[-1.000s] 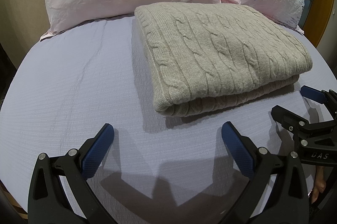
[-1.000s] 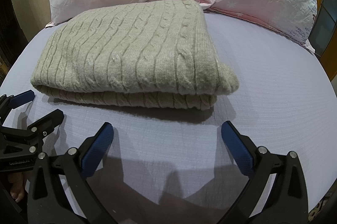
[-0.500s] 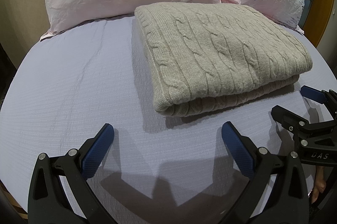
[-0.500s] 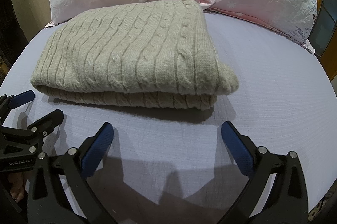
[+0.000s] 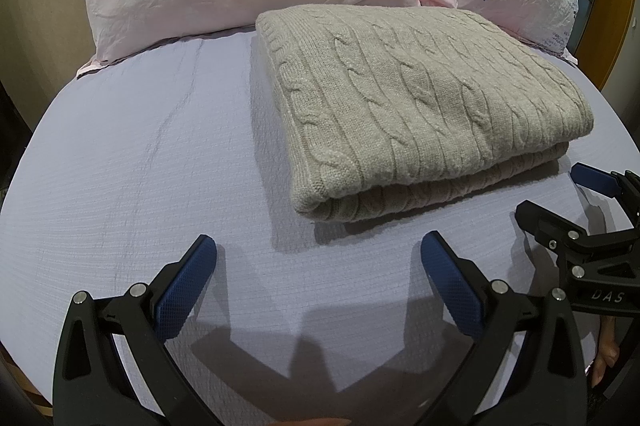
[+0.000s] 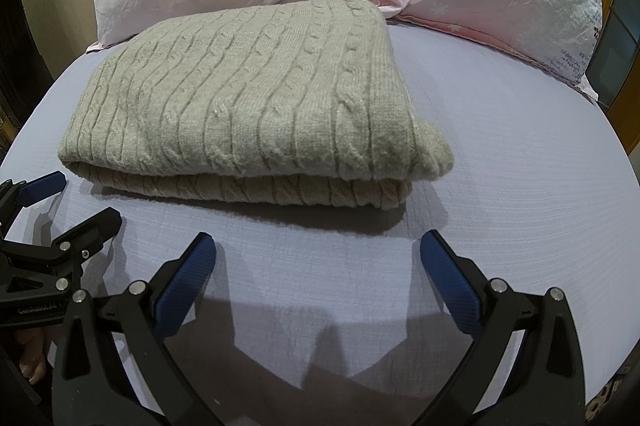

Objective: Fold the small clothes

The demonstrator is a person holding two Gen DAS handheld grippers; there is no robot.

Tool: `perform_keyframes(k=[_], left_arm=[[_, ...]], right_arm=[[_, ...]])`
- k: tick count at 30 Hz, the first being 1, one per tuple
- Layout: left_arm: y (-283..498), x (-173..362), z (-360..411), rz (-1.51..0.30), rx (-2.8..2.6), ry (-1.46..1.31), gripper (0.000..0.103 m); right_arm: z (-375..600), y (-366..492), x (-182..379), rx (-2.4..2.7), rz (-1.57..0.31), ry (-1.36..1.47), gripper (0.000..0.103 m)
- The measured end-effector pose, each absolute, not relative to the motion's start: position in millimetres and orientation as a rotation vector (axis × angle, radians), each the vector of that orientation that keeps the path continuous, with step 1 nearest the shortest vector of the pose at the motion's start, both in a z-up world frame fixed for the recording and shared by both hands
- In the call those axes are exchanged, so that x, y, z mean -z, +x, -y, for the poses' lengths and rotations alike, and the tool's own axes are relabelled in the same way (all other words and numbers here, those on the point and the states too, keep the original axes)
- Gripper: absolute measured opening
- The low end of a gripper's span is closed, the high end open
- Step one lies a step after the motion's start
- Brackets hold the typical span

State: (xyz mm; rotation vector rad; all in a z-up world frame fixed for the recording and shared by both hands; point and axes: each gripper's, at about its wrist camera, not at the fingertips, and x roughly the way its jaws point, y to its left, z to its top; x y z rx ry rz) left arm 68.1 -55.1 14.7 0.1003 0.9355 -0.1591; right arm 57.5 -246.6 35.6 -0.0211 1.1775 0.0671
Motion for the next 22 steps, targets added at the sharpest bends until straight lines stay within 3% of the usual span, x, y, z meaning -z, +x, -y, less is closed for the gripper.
perform_keyframes(k=[22], left_arm=[[69.6,-14.7,54.6,-0.935,0.158,0.101,0.102]], right_arm=[[246.3,59.0,-35.5,-0.066,-1.177,-0.021,0.101]])
